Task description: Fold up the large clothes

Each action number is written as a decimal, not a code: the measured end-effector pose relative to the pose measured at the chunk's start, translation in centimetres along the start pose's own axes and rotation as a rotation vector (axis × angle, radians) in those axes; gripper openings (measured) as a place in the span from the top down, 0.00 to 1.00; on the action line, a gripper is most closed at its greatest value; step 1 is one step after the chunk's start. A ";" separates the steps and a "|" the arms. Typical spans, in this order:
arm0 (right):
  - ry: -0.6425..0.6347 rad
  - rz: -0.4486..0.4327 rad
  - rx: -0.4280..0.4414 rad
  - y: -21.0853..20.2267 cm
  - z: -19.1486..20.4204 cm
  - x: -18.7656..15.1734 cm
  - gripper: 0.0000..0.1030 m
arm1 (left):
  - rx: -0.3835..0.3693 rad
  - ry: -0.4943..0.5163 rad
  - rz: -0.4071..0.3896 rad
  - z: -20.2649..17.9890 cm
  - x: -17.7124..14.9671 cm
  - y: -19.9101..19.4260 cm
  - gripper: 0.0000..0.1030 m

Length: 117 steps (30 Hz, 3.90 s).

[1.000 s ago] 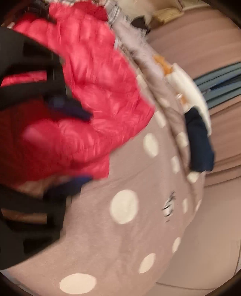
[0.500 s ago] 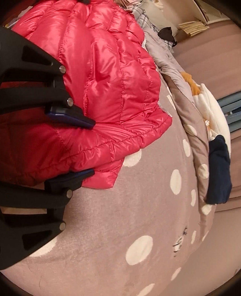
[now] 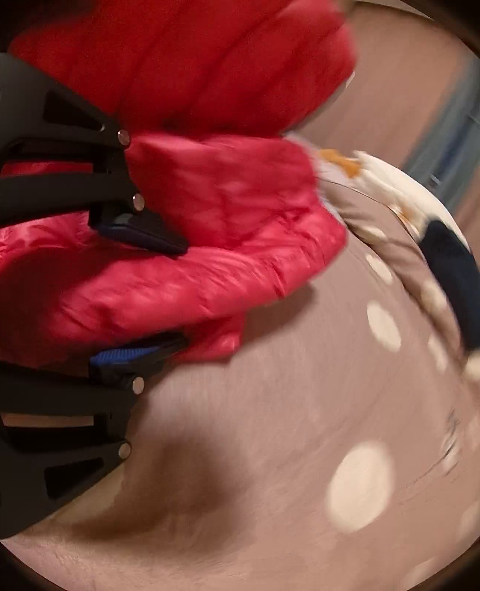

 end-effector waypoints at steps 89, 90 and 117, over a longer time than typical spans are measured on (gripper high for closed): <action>-0.371 -0.302 -0.331 1.7 4.4 2.0 0.51 | 0.389 -0.137 -0.088 6.1 1.0 7.2 0.26; -0.371 -0.302 -0.335 2.1 4.5 2.2 0.51 | 0.386 -0.131 -0.090 6.3 0.9 7.3 0.26; -0.213 -0.414 -0.175 -6.9 3.1 3.0 0.00 | 0.152 -0.484 -0.199 9.4 1.8 -0.8 0.01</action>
Point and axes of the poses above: each gripper's, at about its wrist camera, not at the fingertips, and y roughly the way its jaws point, z to its left, x to its top, the point moved 1 cm from there along y, roughly the way its jaws point, and after that the axes turned 5 degrees about -x, right-handed, at the moved point
